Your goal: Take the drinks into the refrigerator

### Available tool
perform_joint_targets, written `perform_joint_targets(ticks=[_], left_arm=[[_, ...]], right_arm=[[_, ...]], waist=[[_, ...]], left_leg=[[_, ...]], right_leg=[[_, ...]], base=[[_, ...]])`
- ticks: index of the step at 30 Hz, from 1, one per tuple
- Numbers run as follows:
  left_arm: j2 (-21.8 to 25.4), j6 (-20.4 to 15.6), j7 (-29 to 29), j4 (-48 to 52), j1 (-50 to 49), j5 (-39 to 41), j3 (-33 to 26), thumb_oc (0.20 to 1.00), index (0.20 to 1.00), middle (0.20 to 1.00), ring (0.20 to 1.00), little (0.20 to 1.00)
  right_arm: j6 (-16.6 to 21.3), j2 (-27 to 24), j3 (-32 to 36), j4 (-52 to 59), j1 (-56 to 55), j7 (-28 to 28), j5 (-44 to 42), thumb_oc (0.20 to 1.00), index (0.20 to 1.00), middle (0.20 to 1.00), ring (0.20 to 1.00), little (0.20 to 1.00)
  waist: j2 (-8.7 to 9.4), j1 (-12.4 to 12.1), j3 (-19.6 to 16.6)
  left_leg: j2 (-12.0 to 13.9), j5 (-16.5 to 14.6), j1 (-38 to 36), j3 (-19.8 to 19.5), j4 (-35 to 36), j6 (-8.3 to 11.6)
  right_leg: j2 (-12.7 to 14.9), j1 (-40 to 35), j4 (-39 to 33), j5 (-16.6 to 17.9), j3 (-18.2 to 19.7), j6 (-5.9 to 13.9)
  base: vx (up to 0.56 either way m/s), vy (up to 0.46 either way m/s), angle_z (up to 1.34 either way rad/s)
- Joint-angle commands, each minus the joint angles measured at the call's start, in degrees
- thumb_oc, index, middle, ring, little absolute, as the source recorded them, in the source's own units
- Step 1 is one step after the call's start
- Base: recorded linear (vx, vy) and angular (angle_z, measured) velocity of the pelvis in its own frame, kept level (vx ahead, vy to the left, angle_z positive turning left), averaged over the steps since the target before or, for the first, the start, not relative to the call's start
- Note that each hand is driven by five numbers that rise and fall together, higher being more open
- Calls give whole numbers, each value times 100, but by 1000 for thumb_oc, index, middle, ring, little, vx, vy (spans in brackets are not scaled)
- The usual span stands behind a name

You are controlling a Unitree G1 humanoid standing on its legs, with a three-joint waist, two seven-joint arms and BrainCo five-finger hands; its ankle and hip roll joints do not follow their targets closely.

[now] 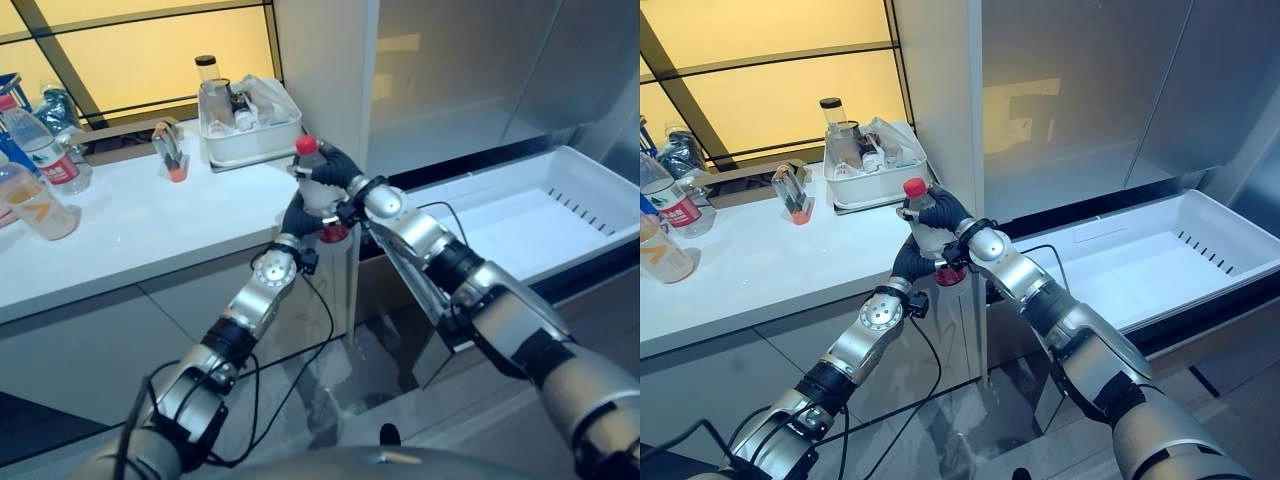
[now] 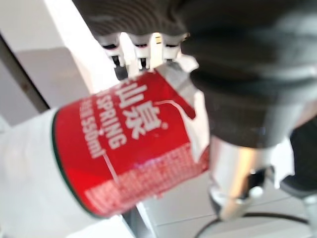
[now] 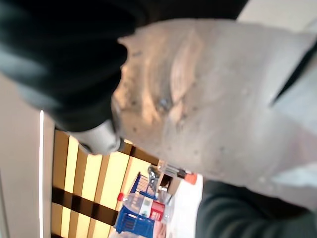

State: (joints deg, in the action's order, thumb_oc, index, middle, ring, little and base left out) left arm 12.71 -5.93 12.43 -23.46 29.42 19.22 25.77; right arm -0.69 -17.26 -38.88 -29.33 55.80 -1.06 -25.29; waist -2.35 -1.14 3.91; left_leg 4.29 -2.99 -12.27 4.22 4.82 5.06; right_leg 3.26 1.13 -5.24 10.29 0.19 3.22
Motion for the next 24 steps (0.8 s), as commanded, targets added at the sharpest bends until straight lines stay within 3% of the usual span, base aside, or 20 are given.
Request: perform_joint_targets(ticks=[1,3,13,24], left_arm=[[-268,-454,-321,119,461,220,340,1000,1000,1000,1000,1000],[-239,-440,-393,153,330,265,346,1000,1000,1000,1000,1000],[189,-412,-1084,1119,-1371,804,-1,1000,1000,1000,1000,1000],[565,-467,-1371,2010,-2157,854,-483,1000,1000,1000,1000,1000]], right_arm=[[559,136,575,523,652,-85,-324,200,200,200,200,200],[581,15,631,607,630,-94,-332,200,200,200,200,200],[889,-1541,1443,1276,353,-232,-452,200,200,200,200,200],[1161,-2686,2269,1800,-332,-264,-648,200,200,200,200,200]], waist=[[198,-185,-170],[204,-200,-174],[282,-261,-88],[338,-248,-36]], left_leg=[[-366,20,367,-74,-69,-409],[-363,20,376,-73,-67,-408],[-342,34,469,-20,-74,-421],[-348,67,536,14,-99,-430]], right_leg=[[60,-598,413,-813,-123,209],[59,-594,399,-810,-121,210],[41,-485,314,-728,-59,237],[37,-403,318,-676,-25,245]], base=[[0,0,0],[0,0,0],[-6,-1,0],[-8,-2,0]])
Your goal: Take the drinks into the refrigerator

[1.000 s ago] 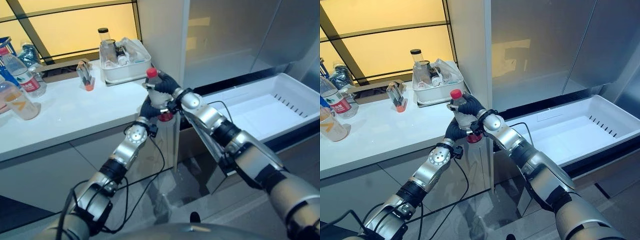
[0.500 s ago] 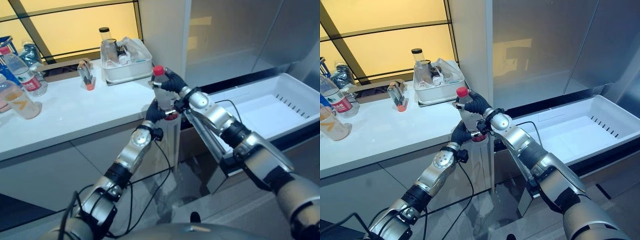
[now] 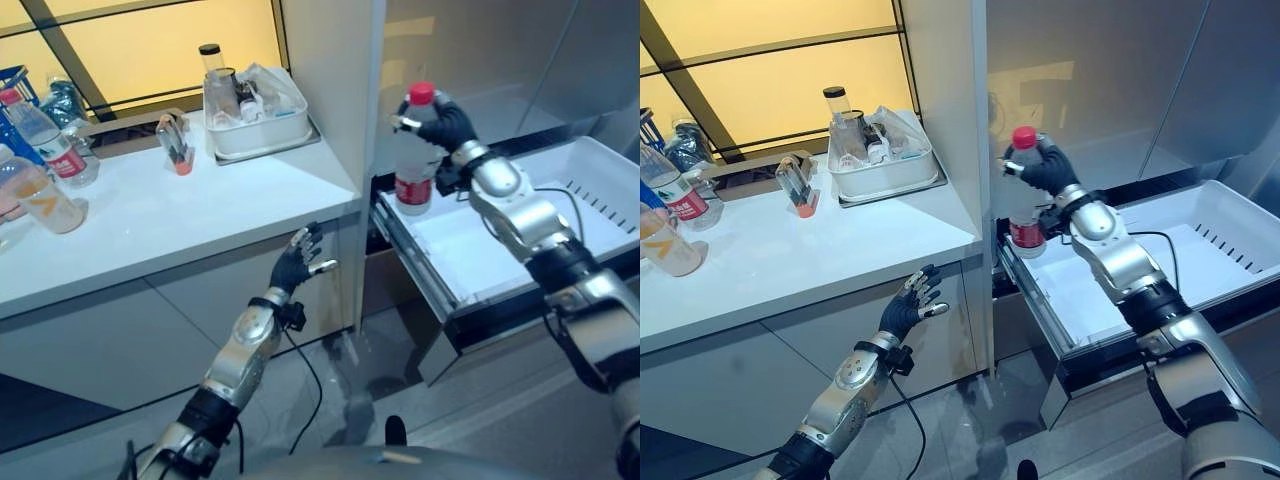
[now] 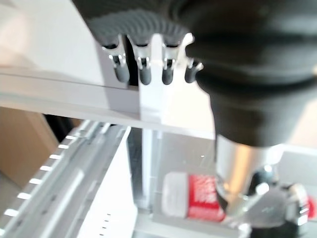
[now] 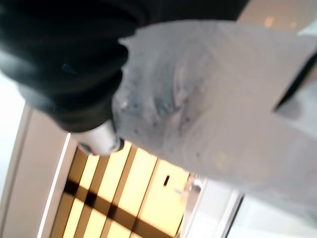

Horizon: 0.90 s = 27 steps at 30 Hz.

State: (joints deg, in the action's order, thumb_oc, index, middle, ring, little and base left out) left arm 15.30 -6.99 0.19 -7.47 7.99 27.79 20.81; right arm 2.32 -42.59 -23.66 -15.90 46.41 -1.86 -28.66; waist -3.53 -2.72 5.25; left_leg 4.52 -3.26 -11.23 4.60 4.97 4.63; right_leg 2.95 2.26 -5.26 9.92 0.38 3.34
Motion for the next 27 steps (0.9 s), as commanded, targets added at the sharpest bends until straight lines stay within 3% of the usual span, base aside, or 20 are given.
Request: perform_joint_targets(ticks=[1,9,16,23,27], left_arm=[[357,-368,-176,497,-90,-1,-56,1000,1000,1000,1000,1000],[860,-472,-556,1290,-693,38,-387,1000,1000,1000,1000,1000],[1438,-519,-1000,1919,-729,224,-273,1000,1000,1000,1000,1000],[1633,-402,-1399,2174,-310,198,401,1000,1000,1000,1000,1000],[1751,-408,-1507,2153,-71,20,695,1000,1000,1000,1000,1000]], right_arm=[[875,-269,831,508,505,-182,-301,200,200,200,200,200],[794,-1100,1153,11,-80,-58,-4,200,200,200,200,200],[383,-1407,383,-1789,185,239,1033,200,200,200,200,200],[203,-944,-392,-3700,835,351,1985,200,200,200,200,200],[195,-610,-599,-4154,1036,336,2379,200,200,200,200,200]], waist=[[460,-85,-168],[496,-83,-91],[457,-110,58],[350,-102,255],[279,-91,378]], left_leg=[[-375,89,430,-24,-117,-388],[-381,64,474,-13,-148,-395],[-390,9,502,-30,-157,-393],[-410,50,620,-49,-171,-400],[-431,79,739,-58,-189,-408]], right_leg=[[65,-514,321,-641,-34,233],[50,-455,369,-665,-9,242],[47,-416,407,-720,4,246],[45,-299,441,-700,21,241],[49,-179,449,-678,48,245]], base=[[0,0,0],[3,1,-2],[3,3,0],[0,0,0],[-15,11,4]])
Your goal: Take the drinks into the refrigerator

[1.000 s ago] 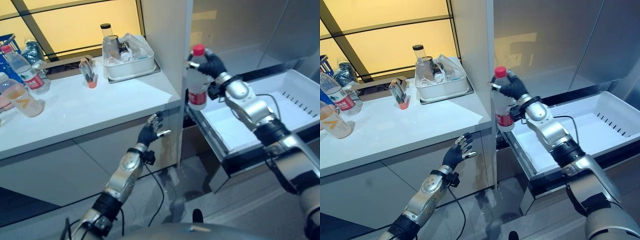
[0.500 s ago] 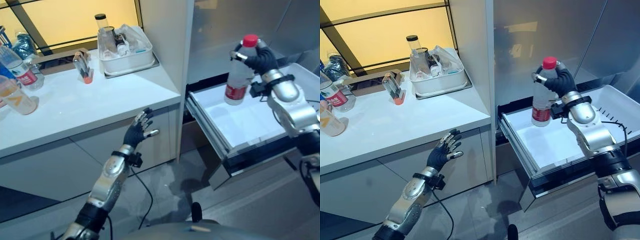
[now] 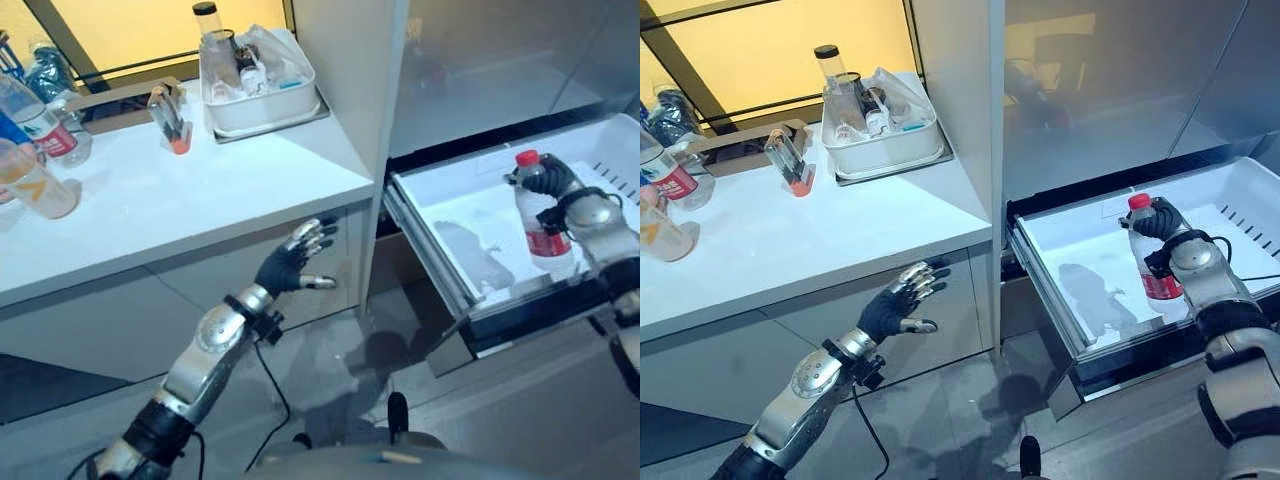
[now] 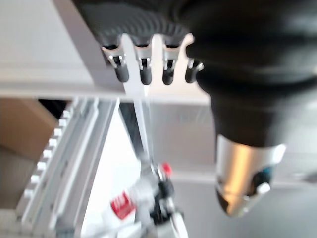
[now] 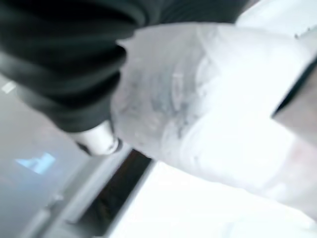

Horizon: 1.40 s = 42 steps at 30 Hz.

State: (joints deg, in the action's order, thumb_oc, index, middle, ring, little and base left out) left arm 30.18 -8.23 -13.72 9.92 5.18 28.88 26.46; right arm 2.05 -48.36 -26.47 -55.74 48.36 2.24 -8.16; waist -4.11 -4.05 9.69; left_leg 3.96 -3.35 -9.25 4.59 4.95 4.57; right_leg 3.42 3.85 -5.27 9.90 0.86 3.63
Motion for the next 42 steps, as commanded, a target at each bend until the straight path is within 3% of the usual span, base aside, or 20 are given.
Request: perform_joint_targets(ticks=[1,6,15,20,24,28,36,42], left_arm=[[316,-285,-147,425,228,-117,189,1000,1000,1000,1000,1000],[534,-308,-231,437,397,-355,401,1000,1000,1000,1000,1000],[454,-455,-165,225,630,-693,759,1000,1000,1000,1000,1000],[309,-514,-34,172,538,-731,682,1000,1000,1000,1000,1000],[277,-570,52,203,526,-750,563,1000,1000,1000,1000,1000],[281,-632,189,189,473,-812,364,1000,1000,1000,1000,1000],[195,-670,337,105,492,-922,217,1000,1000,1000,1000,1000],[41,-664,483,209,439,-765,15,1000,1000,1000,1000,1000]], right_arm=[[206,16,-399,-262,885,-61,489,200,200,200,200,200],[196,328,-765,-469,943,-92,1277,200,200,200,200,200],[233,1336,-1721,-1037,426,77,3358,200,200,200,200,200],[195,1984,-1776,-1327,17,101,3760,200,200,200,200,200],[186,2193,-1849,-1366,-98,51,3998,200,200,200,200,200],[228,2340,-2296,-1257,-347,184,4924,200,200,200,200,200],[236,2615,-2307,-1192,-448,179,5059,200,200,200,200,200],[14,2954,-1618,-1642,-503,-151,4174,200,200,200,200,200]], waist=[[322,32,-33],[244,33,150],[109,-108,481],[24,-229,654],[-11,-262,737],[-90,-317,891],[-188,-361,1011],[-342,-422,1129]], left_leg=[[-377,96,563,-55,-186,-404],[-384,139,720,-40,-212,-402],[-447,195,1067,-104,-306,-433],[-471,248,1219,-189,-329,-437],[-488,271,1307,-207,-346,-437],[-508,314,1402,-240,-330,-429],[-545,377,1490,-292,-285,-414],[-583,472,1560,-341,-229,-413]], right_leg=[[5,-310,449,-671,3,216],[-2,-147,482,-634,32,223],[52,150,527,-566,36,231],[92,259,532,-551,-17,226],[119,321,538,-532,-28,228],[152,404,515,-491,-52,238],[191,489,480,-450,-74,246],[231,565,467,-399,-122,256]], base=[[0,0,0],[-24,9,0],[-34,5,1],[-27,-2,3],[-29,6,12],[-45,-1,2],[-36,9,5],[-52,14,6]])
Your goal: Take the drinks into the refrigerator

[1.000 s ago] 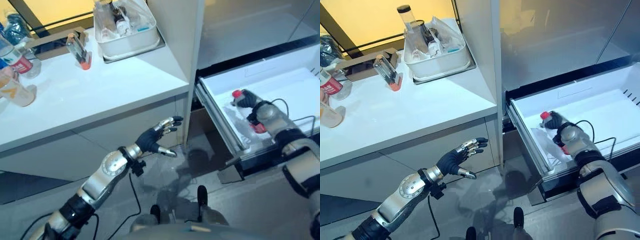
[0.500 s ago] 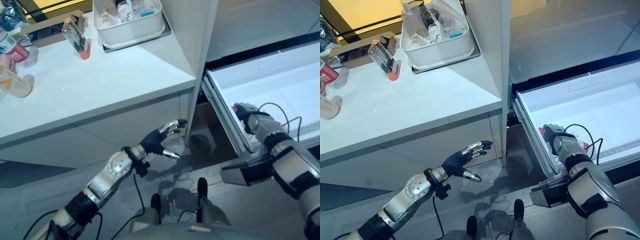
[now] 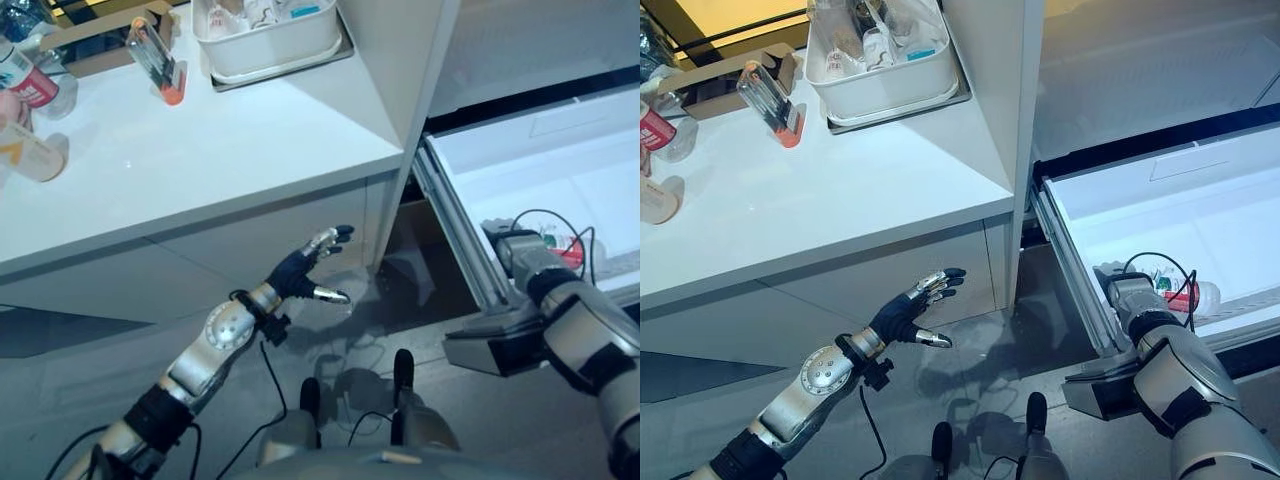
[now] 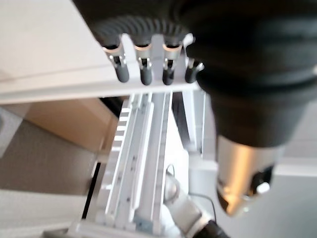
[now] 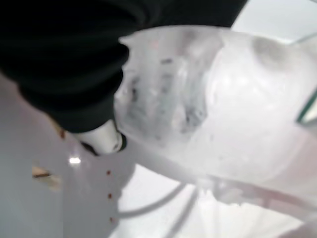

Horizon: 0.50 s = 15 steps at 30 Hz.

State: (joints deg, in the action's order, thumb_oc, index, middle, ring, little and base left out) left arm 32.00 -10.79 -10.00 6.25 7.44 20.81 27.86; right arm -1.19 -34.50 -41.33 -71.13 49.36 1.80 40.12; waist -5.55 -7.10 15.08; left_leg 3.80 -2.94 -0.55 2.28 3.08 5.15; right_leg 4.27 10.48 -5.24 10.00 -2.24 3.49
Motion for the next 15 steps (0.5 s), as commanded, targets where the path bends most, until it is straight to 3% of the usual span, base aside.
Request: perform_joint_targets(ticks=[1,2,9,12,15], left_arm=[[-144,-410,140,582,223,27,-140,1000,1000,1000,1000,1000],[-161,-410,140,592,209,38,-163,1000,1000,1000,1000,1000],[-142,-421,191,644,226,-62,-174,1000,1000,1000,1000,1000],[-98,-433,227,630,180,-92,-242,1000,1000,1000,1000,1000],[24,-478,226,664,20,-76,-391,1000,1000,1000,1000,1000]], right_arm=[[334,1600,-74,-91,-605,-184,-735,445,445,445,445,445],[339,1631,-39,-82,-620,-187,-799,1000,1000,1000,1000,1000],[386,1861,342,255,-598,-318,-1859,1000,1000,1000,1000,1000],[509,1556,736,1060,-693,-475,-2675,1000,1000,1000,1000,1000],[724,1050,1463,2588,-1334,-741,-3581,1000,1000,1000,1000,1000]], waist=[[-210,-114,602],[-215,-110,615],[-182,8,621],[-100,113,609],[10,277,585]], left_leg=[[-572,443,691,-113,-22,-471],[-576,451,694,-117,-10,-469],[-585,449,681,-107,22,-481],[-581,433,670,-75,23,-496],[-559,391,639,-41,8,-512]], right_leg=[[150,-92,459,-395,188,274],[157,-88,453,-388,191,277],[165,-68,434,-352,215,286],[159,-54,444,-347,249,288],[159,-37,490,-367,285,298]], base=[[-40,22,9],[-23,13,6],[-5,3,0],[0,0,0],[3,3,-3]])
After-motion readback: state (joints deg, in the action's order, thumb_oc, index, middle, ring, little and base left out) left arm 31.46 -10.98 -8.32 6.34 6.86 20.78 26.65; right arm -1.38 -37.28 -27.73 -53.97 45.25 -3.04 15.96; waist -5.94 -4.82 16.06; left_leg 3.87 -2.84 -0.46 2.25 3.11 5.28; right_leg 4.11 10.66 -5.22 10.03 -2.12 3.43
